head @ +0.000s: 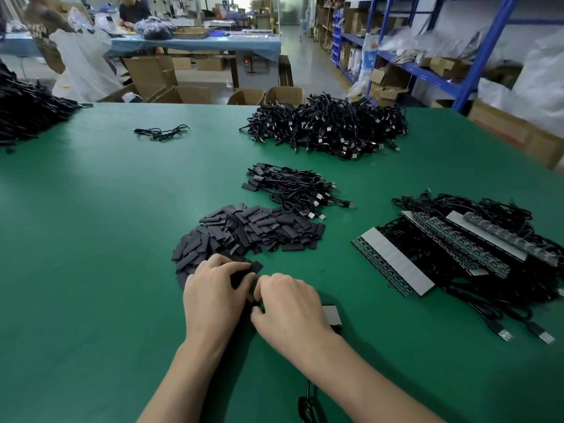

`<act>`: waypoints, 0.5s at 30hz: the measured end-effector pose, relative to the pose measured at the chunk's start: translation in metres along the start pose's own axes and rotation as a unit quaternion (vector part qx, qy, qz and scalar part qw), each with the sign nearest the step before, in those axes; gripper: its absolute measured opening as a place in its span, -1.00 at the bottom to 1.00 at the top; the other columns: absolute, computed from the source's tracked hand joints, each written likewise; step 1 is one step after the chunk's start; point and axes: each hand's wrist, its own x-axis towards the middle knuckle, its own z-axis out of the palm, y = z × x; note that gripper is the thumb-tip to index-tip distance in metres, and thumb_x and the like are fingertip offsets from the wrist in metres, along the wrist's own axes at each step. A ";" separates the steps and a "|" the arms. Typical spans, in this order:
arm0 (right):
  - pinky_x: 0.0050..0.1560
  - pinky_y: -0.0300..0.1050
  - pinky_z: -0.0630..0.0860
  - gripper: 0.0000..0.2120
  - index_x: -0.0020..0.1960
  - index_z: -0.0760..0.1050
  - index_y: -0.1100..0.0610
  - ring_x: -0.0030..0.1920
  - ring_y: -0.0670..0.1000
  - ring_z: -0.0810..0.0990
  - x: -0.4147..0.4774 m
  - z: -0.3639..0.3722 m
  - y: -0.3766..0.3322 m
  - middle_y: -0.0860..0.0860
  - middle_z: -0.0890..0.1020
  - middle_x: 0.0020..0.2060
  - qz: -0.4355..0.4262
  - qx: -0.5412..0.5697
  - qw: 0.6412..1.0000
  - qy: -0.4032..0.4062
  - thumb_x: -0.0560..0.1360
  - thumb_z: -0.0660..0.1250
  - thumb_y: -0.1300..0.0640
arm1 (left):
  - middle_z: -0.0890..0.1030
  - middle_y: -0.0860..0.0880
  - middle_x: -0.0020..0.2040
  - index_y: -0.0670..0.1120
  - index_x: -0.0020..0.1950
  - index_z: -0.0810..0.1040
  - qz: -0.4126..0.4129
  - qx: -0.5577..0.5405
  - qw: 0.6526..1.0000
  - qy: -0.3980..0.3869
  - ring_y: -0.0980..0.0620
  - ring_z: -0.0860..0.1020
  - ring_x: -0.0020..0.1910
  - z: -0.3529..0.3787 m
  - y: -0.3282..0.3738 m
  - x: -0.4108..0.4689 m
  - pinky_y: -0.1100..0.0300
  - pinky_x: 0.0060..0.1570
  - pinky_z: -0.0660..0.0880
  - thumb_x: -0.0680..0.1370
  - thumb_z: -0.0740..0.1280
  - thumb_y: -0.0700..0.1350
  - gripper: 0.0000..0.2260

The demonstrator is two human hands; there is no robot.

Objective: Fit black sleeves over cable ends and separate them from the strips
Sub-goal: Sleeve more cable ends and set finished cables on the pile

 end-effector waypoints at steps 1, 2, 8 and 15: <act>-0.05 -0.02 0.49 -0.83 0.15 0.55 0.08 0.06 0.15 0.64 0.000 0.002 0.000 0.05 0.62 0.07 0.002 0.001 1.000 0.009 0.58 0.30 0.10 | 0.61 0.17 -0.08 0.12 0.00 0.76 -0.001 -0.009 1.000 -0.002 0.05 0.58 -0.03 -0.001 -0.001 0.000 0.02 -0.02 0.54 0.48 0.54 0.01 -0.89; -0.04 -0.01 0.50 -0.83 0.14 0.55 0.09 0.06 0.14 0.64 0.000 0.003 0.000 0.05 0.62 0.06 0.004 0.003 1.000 0.015 0.58 0.29 0.11 | 0.61 0.18 -0.09 0.13 -0.03 0.75 -0.004 -0.024 1.000 -0.003 0.07 0.58 -0.04 -0.001 -0.001 0.001 0.04 -0.04 0.55 0.47 0.55 -0.01 -0.90; -0.29 -0.14 0.42 -0.95 -0.01 0.50 -0.01 -0.13 0.02 0.62 0.000 0.001 0.015 -0.06 0.65 -0.14 0.053 0.081 0.995 0.021 0.54 0.33 0.11 | 0.66 0.19 -0.17 0.11 -0.13 0.68 -0.027 -0.173 0.984 0.032 0.18 0.62 -0.14 -0.002 -0.005 0.003 0.15 -0.06 0.56 0.50 0.53 -0.13 -0.87; -0.11 0.01 0.66 -0.75 0.18 0.46 0.13 -0.23 0.06 0.73 0.000 -0.017 0.029 0.12 0.67 -0.18 0.169 0.581 0.795 -0.044 0.56 0.35 0.35 | 0.72 0.08 -0.16 0.04 -0.03 0.52 -0.072 -0.350 0.932 0.052 0.09 0.67 -0.22 0.001 -0.007 0.003 0.21 -0.12 0.57 0.64 0.35 -0.25 -0.82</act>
